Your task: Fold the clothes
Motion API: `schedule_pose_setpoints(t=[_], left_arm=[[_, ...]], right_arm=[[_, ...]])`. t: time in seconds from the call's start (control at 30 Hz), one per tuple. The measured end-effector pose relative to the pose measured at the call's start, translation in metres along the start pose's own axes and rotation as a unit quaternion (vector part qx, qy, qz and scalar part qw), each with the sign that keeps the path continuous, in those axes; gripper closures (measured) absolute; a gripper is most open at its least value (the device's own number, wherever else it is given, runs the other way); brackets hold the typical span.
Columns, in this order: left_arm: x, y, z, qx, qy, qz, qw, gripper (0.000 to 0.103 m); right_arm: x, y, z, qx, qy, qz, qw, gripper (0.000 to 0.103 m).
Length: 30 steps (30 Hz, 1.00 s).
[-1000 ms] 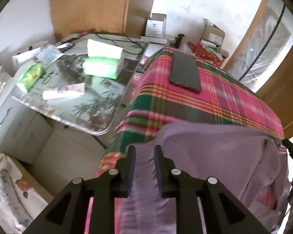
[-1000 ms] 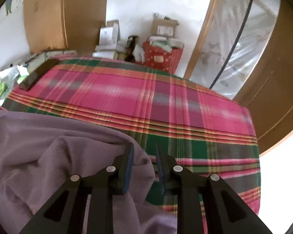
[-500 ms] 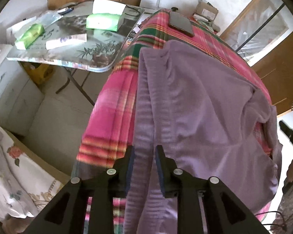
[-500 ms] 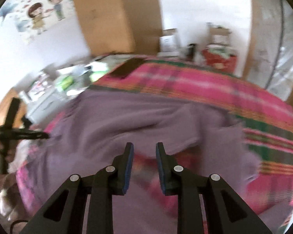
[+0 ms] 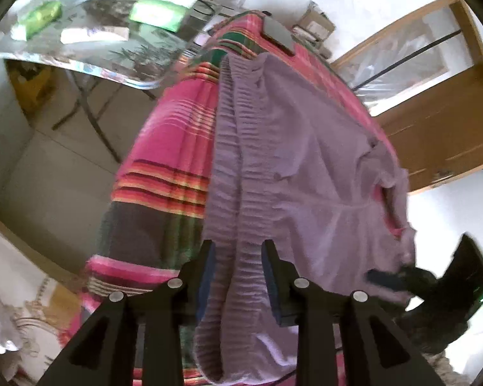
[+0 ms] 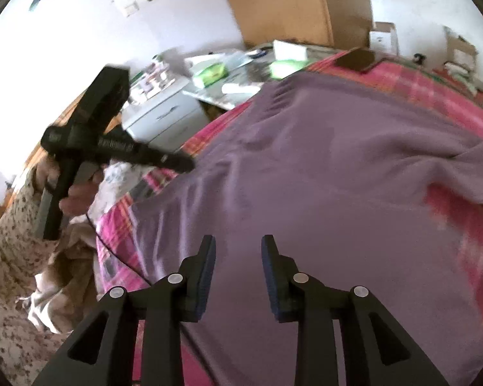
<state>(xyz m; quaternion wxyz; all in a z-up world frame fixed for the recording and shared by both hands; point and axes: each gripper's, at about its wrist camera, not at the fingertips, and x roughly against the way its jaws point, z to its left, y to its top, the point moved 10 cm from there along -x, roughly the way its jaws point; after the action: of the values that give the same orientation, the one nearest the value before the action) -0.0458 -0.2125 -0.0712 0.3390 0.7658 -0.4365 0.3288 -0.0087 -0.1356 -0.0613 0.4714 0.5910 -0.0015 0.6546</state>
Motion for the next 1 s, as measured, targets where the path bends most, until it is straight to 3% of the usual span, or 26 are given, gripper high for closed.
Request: schedule_pose_setpoints(t=[0.2,0.33,0.57,0.8,1.0], left_arm=[[-0.001,-0.007,-0.003,0.000,-0.037,0.014,0.9992,0.073],[-0.004,-0.010,-0.009,-0.011,-0.041,0.016,0.9990,0.073],[0.004,-0.006,-0.012,0.047,-0.128,-0.007,0.9907,0.073],[-0.005,-0.016,-0.010,0.054,-0.133,0.004,0.9896,0.073],[-0.012,0.001,-0.017,0.039,-0.126,-0.004,0.9912,0.075]], right_arm=[[-0.022,-0.006,0.016,0.003,-0.003,0.008,1.000,0.070],[-0.035,-0.011,0.023,-0.004,0.001,0.015,1.000,0.068],[-0.040,-0.014,0.023,-0.038,0.017,0.007,0.999,0.068],[-0.040,-0.014,0.020,-0.055,0.024,-0.003,0.998,0.068],[-0.044,-0.017,0.023,-0.057,0.028,0.000,0.998,0.067]])
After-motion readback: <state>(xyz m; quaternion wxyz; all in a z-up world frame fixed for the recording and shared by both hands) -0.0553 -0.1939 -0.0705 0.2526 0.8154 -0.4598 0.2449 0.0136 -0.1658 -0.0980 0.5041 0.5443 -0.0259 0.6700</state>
